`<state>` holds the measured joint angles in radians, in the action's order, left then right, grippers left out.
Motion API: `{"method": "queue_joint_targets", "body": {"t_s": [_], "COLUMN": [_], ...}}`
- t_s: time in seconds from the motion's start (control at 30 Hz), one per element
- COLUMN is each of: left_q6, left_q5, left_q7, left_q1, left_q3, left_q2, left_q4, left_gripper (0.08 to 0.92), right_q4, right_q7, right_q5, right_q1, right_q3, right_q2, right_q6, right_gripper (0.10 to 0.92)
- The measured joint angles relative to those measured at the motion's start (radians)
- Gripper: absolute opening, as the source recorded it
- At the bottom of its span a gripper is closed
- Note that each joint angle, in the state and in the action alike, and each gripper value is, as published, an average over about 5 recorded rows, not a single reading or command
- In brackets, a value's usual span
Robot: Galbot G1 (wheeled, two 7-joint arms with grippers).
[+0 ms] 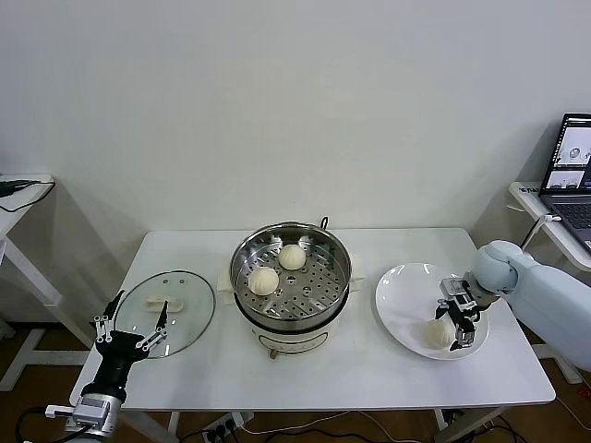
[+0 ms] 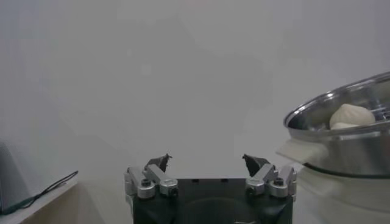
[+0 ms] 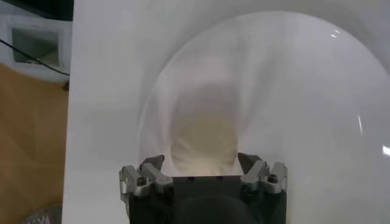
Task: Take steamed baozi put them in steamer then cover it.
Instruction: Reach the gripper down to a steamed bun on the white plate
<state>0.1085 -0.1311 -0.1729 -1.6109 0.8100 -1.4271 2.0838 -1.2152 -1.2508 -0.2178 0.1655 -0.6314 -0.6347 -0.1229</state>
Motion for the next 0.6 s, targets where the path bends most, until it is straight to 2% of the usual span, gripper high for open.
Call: {"method": "queue_joint_targets", "body": {"t_s": [0.23, 0.6], "left_q6": [0.0, 0.002], "left_q5": [-0.001, -0.002], "left_q7": [0.0, 0.0], "left_q1": [0.001, 0.002], "left_q3": [0.002, -0.001], "left_q2": [0.001, -0.001], "left_q4": [-0.003, -0.005], "left_gripper": [0.823, 0.823], "right_q4": [0.002, -0.016], "right_q7": [0.0, -0.007], "right_q5": [-0.002, 0.022], "right_q1": [0.004, -0.016], "right_q3": [0.008, 0.004], "right_q2": [-0.002, 0.016], "right_q6": [0.002, 0.002], "right_gripper": [0.695, 0.667]}}
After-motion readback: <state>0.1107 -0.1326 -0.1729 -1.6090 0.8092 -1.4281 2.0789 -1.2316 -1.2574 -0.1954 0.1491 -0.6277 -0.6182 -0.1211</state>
